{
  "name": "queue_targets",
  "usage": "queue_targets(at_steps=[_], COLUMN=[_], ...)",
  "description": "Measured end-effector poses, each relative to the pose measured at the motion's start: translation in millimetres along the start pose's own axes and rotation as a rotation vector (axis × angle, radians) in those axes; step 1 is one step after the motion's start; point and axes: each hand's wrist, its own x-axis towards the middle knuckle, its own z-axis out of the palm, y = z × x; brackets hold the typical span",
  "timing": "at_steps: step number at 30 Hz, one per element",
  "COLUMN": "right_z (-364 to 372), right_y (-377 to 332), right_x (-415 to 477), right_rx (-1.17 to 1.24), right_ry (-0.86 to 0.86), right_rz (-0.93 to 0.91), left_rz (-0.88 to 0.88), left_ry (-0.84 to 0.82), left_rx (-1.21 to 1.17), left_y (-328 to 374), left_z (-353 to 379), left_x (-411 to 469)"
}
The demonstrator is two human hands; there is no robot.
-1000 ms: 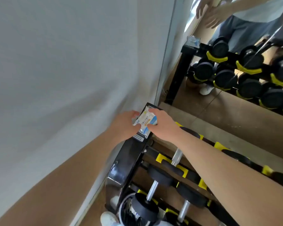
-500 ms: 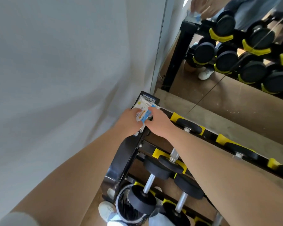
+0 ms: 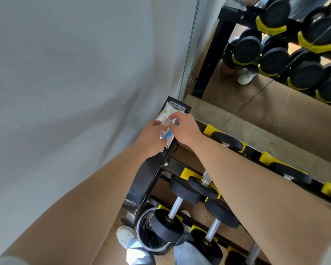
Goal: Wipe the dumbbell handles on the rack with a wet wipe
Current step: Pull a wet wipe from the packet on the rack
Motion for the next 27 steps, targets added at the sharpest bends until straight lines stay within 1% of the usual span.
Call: queue_targets(at_steps=[2, 4, 8, 11, 14, 16, 20, 24, 27], right_z=[2, 5, 11, 14, 15, 12, 11, 9, 12], right_y=[-2, -3, -8, -4, 4, 5, 5, 7, 9], right_x=[-2, -1, -5, -14, -18, -16, -7, -4, 1], right_rx=[0.008, -0.001, -0.087, -0.194, -0.233, -0.192, -0.107, -0.280, -0.406], right_ry=[0.035, 0.036, 0.021, -0.049, -0.097, -0.074, 0.058, 0.104, 0.201], right_rz=[-0.009, -0.019, -0.116, -0.196, -0.205, -0.212, -0.199, -0.295, -0.342], left_rz=[-0.001, -0.020, -0.006, 0.016, 0.037, 0.042, 0.087, 0.122, 0.171], left_ry=[0.020, 0.044, 0.065, 0.052, 0.061, 0.081, 0.076, 0.084, 0.075], left_rx=[-0.014, -0.031, -0.135, -0.034, 0.023, 0.030, 0.056, 0.124, 0.182], left_y=[2, 3, 5, -2, -12, -17, -22, -27, -27], left_z=[-2, -4, -8, -8, -3, 0, 5, 7, 5], left_x=[0, 1, 1, 2, 3, 2, 0, -4, -7])
